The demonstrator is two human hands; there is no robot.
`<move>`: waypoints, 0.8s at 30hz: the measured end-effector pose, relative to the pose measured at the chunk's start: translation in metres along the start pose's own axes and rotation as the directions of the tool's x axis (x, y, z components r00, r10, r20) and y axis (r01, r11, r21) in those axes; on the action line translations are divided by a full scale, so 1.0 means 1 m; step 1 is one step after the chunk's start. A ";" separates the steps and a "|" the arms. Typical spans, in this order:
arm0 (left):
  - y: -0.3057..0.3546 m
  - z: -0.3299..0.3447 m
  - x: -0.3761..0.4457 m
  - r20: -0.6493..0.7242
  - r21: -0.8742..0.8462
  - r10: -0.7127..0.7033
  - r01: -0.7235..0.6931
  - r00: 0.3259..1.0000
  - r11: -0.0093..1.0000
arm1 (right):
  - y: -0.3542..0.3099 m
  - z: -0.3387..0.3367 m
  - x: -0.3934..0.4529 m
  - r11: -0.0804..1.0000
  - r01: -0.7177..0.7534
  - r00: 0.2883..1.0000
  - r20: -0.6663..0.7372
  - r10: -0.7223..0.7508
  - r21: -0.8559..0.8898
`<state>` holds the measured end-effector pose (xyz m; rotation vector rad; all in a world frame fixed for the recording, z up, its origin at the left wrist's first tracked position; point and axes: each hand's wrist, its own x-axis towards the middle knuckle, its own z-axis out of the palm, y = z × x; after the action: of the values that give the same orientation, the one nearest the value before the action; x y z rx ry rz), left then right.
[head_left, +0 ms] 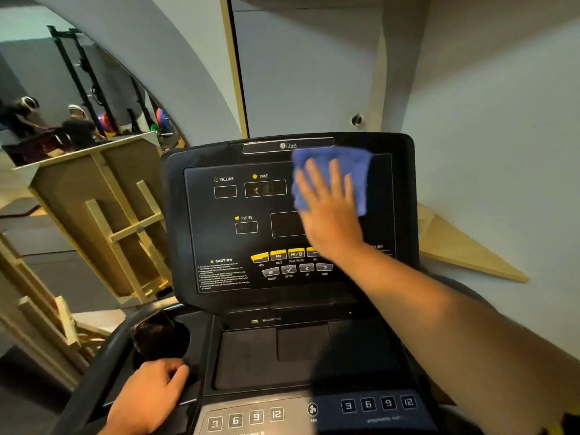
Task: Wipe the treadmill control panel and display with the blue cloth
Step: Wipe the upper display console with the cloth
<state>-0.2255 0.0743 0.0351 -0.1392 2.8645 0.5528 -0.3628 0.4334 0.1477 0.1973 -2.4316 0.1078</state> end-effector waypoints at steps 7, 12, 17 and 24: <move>0.001 -0.001 0.004 0.010 0.005 0.000 0.000 1.000 1.000 | 0.075 0.003 -0.085 0.991 0.110 0.989 0.108 -0.100 -0.082; -0.005 0.003 0.005 0.004 0.014 0.006 -0.006 1.000 1.000 | 0.054 -0.016 -0.019 0.954 -0.298 0.953 -0.056 0.299 0.023; -0.005 0.003 0.001 -0.007 0.000 0.011 -0.011 1.000 1.000 | -0.022 0.010 -0.016 0.969 0.244 0.968 0.061 -0.242 -0.035; -0.002 0.001 0.001 0.018 -0.026 0.020 -0.020 1.000 0.999 | 0.021 0.010 -0.057 0.900 0.429 0.895 0.171 -0.412 -0.077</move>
<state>-0.2261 0.0730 0.0333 -0.1088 2.8445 0.5926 -0.3294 0.4598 0.1029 0.6982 -2.4737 -0.2485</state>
